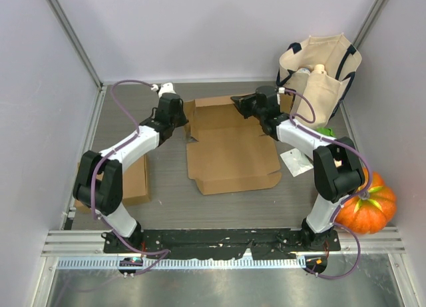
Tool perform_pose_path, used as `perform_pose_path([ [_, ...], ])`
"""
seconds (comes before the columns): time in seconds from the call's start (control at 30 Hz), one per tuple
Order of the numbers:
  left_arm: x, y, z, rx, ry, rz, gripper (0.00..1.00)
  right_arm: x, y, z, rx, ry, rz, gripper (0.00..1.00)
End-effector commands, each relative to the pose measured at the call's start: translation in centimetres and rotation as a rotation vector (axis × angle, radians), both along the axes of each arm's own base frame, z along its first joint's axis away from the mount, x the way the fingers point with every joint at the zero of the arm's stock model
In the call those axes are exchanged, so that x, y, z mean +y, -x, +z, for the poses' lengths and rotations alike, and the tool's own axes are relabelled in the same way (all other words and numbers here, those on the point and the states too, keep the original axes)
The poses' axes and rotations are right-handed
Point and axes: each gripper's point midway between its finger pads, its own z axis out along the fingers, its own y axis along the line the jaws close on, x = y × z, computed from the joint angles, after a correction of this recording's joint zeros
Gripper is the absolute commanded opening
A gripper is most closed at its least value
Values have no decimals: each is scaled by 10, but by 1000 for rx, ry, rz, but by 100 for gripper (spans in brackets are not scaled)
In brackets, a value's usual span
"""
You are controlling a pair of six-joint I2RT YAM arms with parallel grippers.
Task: Fold the paper box
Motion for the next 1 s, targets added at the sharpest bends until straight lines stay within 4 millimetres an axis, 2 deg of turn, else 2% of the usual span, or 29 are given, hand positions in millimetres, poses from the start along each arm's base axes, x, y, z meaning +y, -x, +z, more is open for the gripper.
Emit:
perform_pose_path([
  [0.0, -11, 2, 30, -29, 1, -32, 15, -11, 17, -36, 109, 121, -16, 1],
  [0.03, -15, 3, 35, -30, 21, -47, 8, -12, 18, -38, 114, 116, -20, 1],
  [0.13, -29, 7, 47, -13, 73, -102, 1, -10, 18, -37, 110, 109, -17, 1],
  [0.33, -49, 21, 50, 28, 172, -181, 0, -13, 22, -32, 97, 99, -35, 1],
  [0.47, -52, 28, 45, 39, 213, -185, 0, -14, 24, -32, 94, 95, -47, 1],
  [0.53, -47, 20, 52, 4, 177, -170, 0, -14, 24, -30, 91, 94, -46, 1],
  [0.57, -42, 16, 65, -8, 131, -163, 0, -13, 25, -31, 92, 95, -42, 1],
  [0.63, -35, 6, 72, -8, 88, -138, 0, -12, 25, -29, 85, 96, -43, 1],
  [0.67, -36, 2, 84, -22, 93, -139, 0, -11, 26, -28, 85, 96, -43, 1],
  [0.73, -46, -2, 79, 19, 111, -171, 0, -11, 26, -27, 82, 97, -49, 1],
  [0.77, -48, -4, 86, 25, 106, -181, 0, -11, 26, -27, 83, 96, -46, 1],
  [0.87, -41, -10, 84, 53, 75, -178, 0, -12, 26, -25, 78, 108, -45, 1],
  [0.97, -32, -15, 78, 80, 114, -166, 0, -11, 26, -23, 64, 124, -44, 1],
])
